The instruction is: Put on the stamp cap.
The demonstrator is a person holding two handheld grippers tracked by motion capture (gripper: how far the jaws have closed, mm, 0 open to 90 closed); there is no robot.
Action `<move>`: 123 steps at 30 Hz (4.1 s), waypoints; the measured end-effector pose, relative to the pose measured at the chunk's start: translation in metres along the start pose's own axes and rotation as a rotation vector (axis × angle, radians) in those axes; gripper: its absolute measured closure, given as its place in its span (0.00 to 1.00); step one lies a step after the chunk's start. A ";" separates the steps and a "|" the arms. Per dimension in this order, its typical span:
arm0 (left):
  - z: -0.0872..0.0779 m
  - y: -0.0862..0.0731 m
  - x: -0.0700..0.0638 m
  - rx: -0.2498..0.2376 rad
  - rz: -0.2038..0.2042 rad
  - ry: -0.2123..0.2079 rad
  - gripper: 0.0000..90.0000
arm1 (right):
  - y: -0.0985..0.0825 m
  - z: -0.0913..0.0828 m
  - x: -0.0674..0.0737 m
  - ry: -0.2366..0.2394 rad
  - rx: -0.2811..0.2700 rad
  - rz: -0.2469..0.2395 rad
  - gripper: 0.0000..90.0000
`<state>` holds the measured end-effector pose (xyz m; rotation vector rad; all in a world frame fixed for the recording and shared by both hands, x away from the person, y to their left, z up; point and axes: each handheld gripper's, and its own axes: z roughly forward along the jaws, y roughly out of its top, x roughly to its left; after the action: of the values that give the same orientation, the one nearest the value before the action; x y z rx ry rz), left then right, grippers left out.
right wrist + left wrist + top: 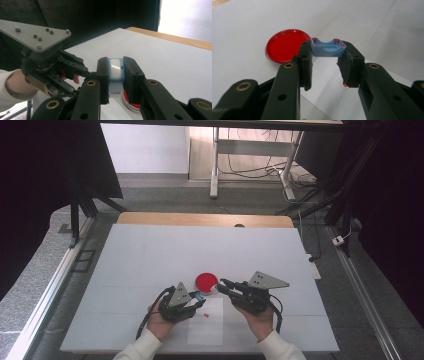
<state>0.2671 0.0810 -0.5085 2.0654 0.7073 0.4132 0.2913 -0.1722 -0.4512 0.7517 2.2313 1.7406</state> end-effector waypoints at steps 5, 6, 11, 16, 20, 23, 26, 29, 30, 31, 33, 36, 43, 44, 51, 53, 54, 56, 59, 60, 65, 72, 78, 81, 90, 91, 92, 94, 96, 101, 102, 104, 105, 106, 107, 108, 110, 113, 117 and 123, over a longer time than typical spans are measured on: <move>0.004 0.000 -0.001 0.006 0.010 -0.003 0.71 | -0.002 0.002 0.000 0.005 0.009 0.005 0.83; 0.005 0.000 -0.002 0.006 0.013 -0.002 0.71 | -0.002 0.003 0.001 0.007 0.012 0.006 0.83; 0.008 0.000 -0.004 0.007 0.015 0.001 0.71 | -0.004 0.006 0.003 0.010 0.019 0.005 0.83; 0.010 0.000 -0.006 0.010 0.019 -0.001 0.71 | -0.004 0.008 0.005 0.017 0.025 0.011 0.83; 0.011 0.000 -0.007 0.012 0.022 0.002 0.71 | -0.006 0.011 0.007 0.023 0.031 0.011 0.83; 0.013 0.000 -0.008 0.010 0.024 0.005 0.71 | -0.007 0.012 0.008 0.022 0.035 0.016 0.83; 0.013 0.001 -0.009 0.008 0.029 0.011 0.71 | -0.008 0.014 0.008 0.020 0.036 0.040 0.83; 0.013 0.001 -0.011 0.004 0.034 0.022 0.71 | -0.010 0.015 0.009 0.018 0.039 0.049 0.83; 0.013 0.001 -0.011 0.003 0.033 0.022 0.71 | -0.010 0.016 0.009 0.015 0.041 0.049 0.83; 0.013 0.001 -0.011 0.003 0.033 0.023 0.71 | -0.010 0.016 0.009 0.014 0.041 0.051 0.83; 0.013 0.001 -0.011 0.004 0.034 0.019 0.71 | -0.011 0.016 0.009 0.011 0.043 0.057 0.83; 0.014 0.002 -0.012 0.002 0.037 0.022 0.71 | -0.012 0.018 0.010 0.012 0.046 0.066 0.83; 0.013 0.002 -0.012 -0.005 0.037 0.030 0.71 | -0.014 0.020 0.012 -0.001 0.050 0.095 0.83; 0.013 0.002 -0.012 -0.006 0.037 0.033 0.71 | -0.014 0.020 0.012 -0.003 0.049 0.099 0.83; 0.014 0.002 -0.014 -0.009 0.041 0.039 0.71 | -0.015 0.021 0.012 -0.012 0.042 0.123 0.83; 0.014 0.002 -0.014 -0.010 0.045 0.039 0.71 | -0.016 0.021 0.012 -0.018 0.040 0.128 0.83; 0.014 0.002 -0.015 -0.011 0.045 0.041 0.71 | -0.016 0.020 0.012 -0.021 0.039 0.131 0.83; 0.014 0.002 -0.015 -0.014 0.045 0.040 0.71 | -0.016 0.020 0.012 -0.020 0.038 0.139 0.83; 0.014 0.002 -0.016 -0.016 0.046 0.046 0.71 | -0.017 0.021 0.012 -0.020 0.042 0.151 0.83; 0.014 0.002 -0.016 -0.015 0.046 0.047 0.71 | -0.017 0.021 0.012 -0.020 0.043 0.155 0.83; 0.014 0.002 -0.016 -0.019 0.049 0.053 0.71 | -0.017 0.021 0.012 -0.026 0.046 0.164 0.83; 0.014 0.002 -0.017 -0.019 0.053 0.058 0.71 | -0.018 0.022 0.012 -0.027 0.048 0.173 0.83; 0.014 0.002 -0.017 -0.016 0.059 0.062 0.71 | -0.018 0.023 0.012 -0.021 0.054 0.176 0.83; 0.014 0.002 -0.018 -0.017 0.062 0.066 0.71 | -0.018 0.023 0.011 -0.020 0.056 0.177 0.83; 0.015 0.002 -0.019 -0.014 0.072 0.069 0.71 | -0.018 0.023 0.011 -0.014 0.069 0.177 0.83; 0.015 0.002 -0.019 -0.013 0.074 0.071 0.71 | -0.018 0.023 0.011 -0.013 0.070 0.177 0.83; 0.015 0.002 -0.019 -0.012 0.077 0.076 0.71 | -0.018 0.023 0.011 -0.013 0.072 0.176 0.83; 0.015 0.001 -0.020 -0.008 0.080 0.078 0.71 | -0.019 0.024 0.011 -0.015 0.076 0.174 0.83; 0.015 0.001 -0.020 -0.007 0.080 0.079 0.71 | -0.019 0.025 0.012 -0.015 0.082 0.170 0.83; 0.014 0.001 -0.019 -0.015 0.073 0.082 0.71 | -0.020 0.026 0.011 -0.011 0.087 0.172 0.83; 0.014 0.001 -0.019 -0.016 0.071 0.081 0.71 | -0.020 0.026 0.012 -0.012 0.087 0.170 0.83; 0.014 0.001 -0.018 -0.016 0.064 0.077 0.71 | -0.020 0.026 0.012 -0.012 0.088 0.168 0.84; 0.014 0.001 -0.018 -0.015 0.063 0.078 0.71 | -0.021 0.026 0.012 -0.013 0.088 0.168 0.84; 0.014 0.001 -0.018 -0.014 0.063 0.079 0.71 | -0.021 0.026 0.012 -0.013 0.089 0.169 0.83; 0.014 0.001 -0.019 -0.014 0.063 0.080 0.71 | -0.021 0.027 0.012 -0.013 0.091 0.168 0.84; 0.014 0.001 -0.019 -0.015 0.064 0.083 0.71 | -0.021 0.027 0.012 -0.013 0.091 0.168 0.84; 0.014 0.001 -0.019 -0.016 0.064 0.086 0.71 | -0.022 0.027 0.012 -0.012 0.091 0.169 0.84; 0.014 0.001 -0.020 -0.017 0.066 0.091 0.71 | -0.023 0.028 0.013 -0.014 0.091 0.168 0.84; 0.013 0.001 -0.021 -0.019 0.067 0.094 0.71 | -0.023 0.028 0.013 -0.014 0.092 0.172 0.84; 0.012 0.001 -0.020 -0.029 0.034 0.097 0.71 | -0.024 0.029 0.015 -0.022 0.090 0.157 0.84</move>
<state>0.2586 0.0607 -0.5150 2.0439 0.7199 0.5427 0.2857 -0.1436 -0.4798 0.9858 2.3053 1.6992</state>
